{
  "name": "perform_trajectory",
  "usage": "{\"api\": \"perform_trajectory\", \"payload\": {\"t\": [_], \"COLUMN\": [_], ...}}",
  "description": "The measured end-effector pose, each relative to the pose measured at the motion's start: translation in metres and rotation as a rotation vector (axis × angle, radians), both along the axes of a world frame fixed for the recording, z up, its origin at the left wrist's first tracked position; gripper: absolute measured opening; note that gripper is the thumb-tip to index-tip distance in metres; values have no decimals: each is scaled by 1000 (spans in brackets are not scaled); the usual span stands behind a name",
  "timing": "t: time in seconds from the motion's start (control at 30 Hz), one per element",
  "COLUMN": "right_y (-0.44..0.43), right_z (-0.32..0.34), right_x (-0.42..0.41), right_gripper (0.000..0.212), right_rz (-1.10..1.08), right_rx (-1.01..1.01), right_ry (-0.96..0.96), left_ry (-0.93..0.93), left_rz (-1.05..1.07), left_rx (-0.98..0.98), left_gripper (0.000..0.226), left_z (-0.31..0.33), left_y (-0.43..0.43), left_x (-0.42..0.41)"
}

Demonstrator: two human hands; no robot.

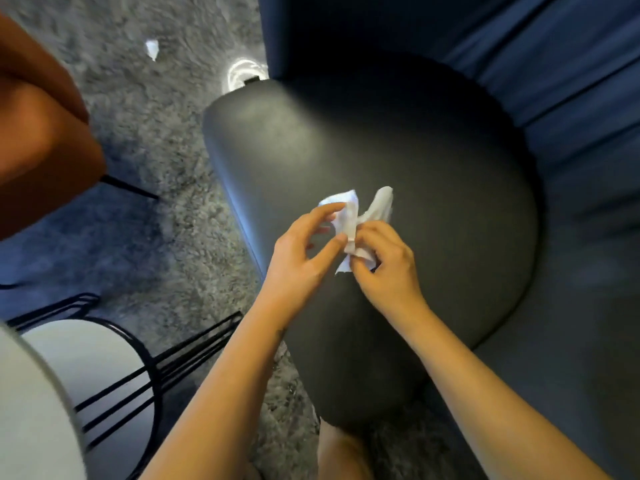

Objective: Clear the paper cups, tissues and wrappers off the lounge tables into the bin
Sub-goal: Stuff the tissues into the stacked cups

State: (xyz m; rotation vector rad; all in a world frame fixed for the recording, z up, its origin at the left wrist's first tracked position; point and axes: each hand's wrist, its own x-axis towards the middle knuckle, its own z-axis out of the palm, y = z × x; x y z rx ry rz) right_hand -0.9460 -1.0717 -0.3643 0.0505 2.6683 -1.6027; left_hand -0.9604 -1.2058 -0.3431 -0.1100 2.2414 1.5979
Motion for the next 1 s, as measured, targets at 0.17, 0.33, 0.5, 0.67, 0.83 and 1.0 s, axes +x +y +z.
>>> {"api": "perform_trajectory", "payload": {"t": [0.17, 0.33, 0.5, 0.67, 0.83, 1.0], "right_y": [-62, -149, -235, -303, -358, -409], "right_z": [67, 130, 171, 198, 209, 222], "right_x": [-12, -14, 13, 64, 126, 162], "right_gripper": [16, 10, 20, 23, 29, 19], "right_rz": [159, 218, 311, 664, 865, 824], "right_rx": [-181, -283, -279, -361, -382, -369], "right_ry": [122, 148, 123, -14, -66, -113], "left_ry": [33, 107, 249, 319, 340, 296], "left_rz": [125, 345, 572, 783, 959, 1122], "left_rx": [95, 25, -105, -77, -62, -152], "left_gripper": [26, 24, 12, 17, 17, 14], "left_z": [54, 111, 164, 202, 219, 218], "left_y": [-55, -128, -204, -269, -318, -364], "left_x": [6, 37, 83, 150, 217, 272]}}
